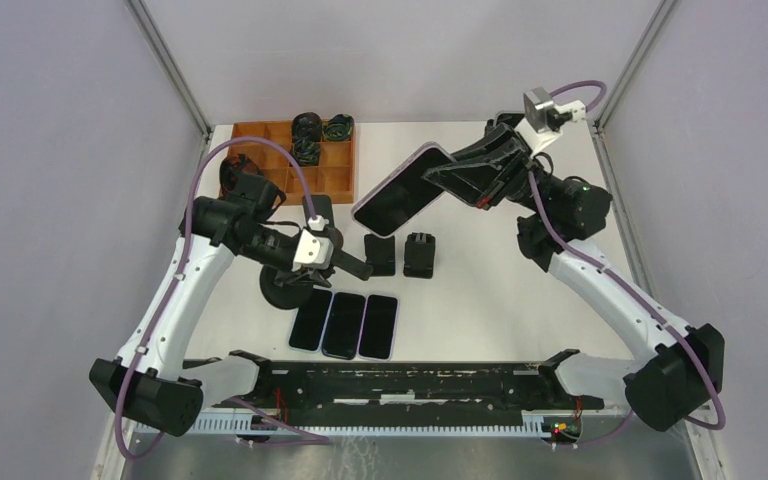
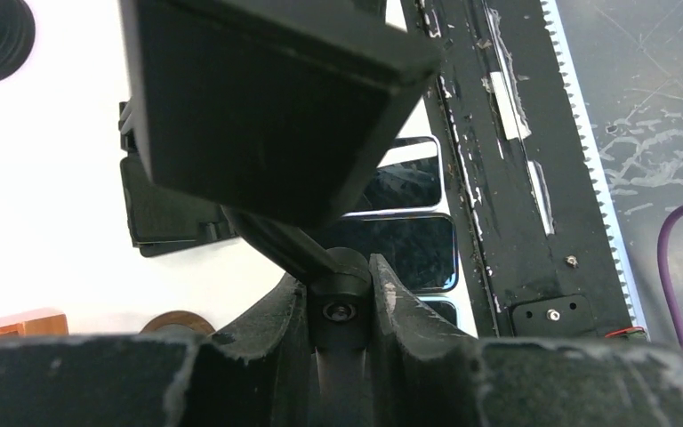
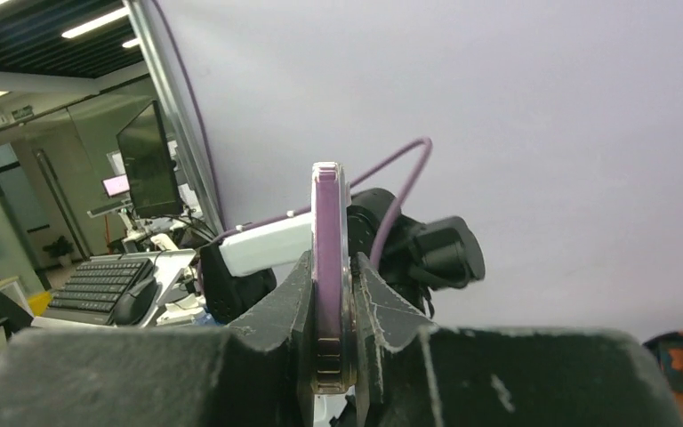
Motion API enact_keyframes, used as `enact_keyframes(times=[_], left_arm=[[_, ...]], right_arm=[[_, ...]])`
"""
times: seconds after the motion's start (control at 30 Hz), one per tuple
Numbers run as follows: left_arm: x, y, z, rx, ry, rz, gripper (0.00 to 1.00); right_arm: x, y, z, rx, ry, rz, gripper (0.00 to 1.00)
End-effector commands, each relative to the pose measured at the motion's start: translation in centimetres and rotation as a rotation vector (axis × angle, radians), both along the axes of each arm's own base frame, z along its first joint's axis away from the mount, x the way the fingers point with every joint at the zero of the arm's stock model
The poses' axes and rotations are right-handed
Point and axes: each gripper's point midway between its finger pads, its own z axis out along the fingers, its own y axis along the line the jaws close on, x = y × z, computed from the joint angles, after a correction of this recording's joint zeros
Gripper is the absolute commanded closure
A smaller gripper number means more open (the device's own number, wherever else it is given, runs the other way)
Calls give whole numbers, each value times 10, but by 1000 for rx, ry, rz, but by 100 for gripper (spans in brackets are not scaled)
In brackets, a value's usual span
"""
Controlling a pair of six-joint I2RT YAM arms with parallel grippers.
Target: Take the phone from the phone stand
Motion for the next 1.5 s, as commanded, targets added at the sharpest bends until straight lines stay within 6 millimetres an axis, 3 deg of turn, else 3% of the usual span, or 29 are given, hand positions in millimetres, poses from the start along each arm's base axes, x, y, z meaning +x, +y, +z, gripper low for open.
enact_keyframes(times=[0.0, 0.17, 0.27, 0.4, 0.67, 0.87, 1.07, 1.37, 1.43, 1.47], left_arm=[[1, 0, 18, -20, -87, -26, 98], [5, -6, 34, -58, -84, -3, 98], [9, -10, 47, -88, -82, 21, 98], [12, -14, 61, -118, -85, 35, 98], [17, -20, 75, -160, -86, 36, 98], [17, -21, 77, -169, -89, 30, 98], [15, -21, 78, -172, -91, 30, 98], [14, -20, 76, -169, -95, 28, 98], [15, -21, 76, -170, -95, 27, 98], [15, -21, 77, -172, -93, 26, 98]], right_arm=[[-23, -23, 40, 89, -108, -31, 100], [6, -16, 4, -116, -3, -135, 100], [27, -15, -42, -300, 99, -240, 100], [35, -25, -107, -501, 194, -331, 100], [14, -51, -268, -833, 503, -349, 100], [-15, -54, -359, -928, 700, -229, 100], [-13, -50, -398, -956, 799, -195, 100], [10, -31, -414, -897, 855, -157, 100], [15, -30, -419, -903, 867, -162, 91], [17, -29, -422, -906, 875, -170, 80]])
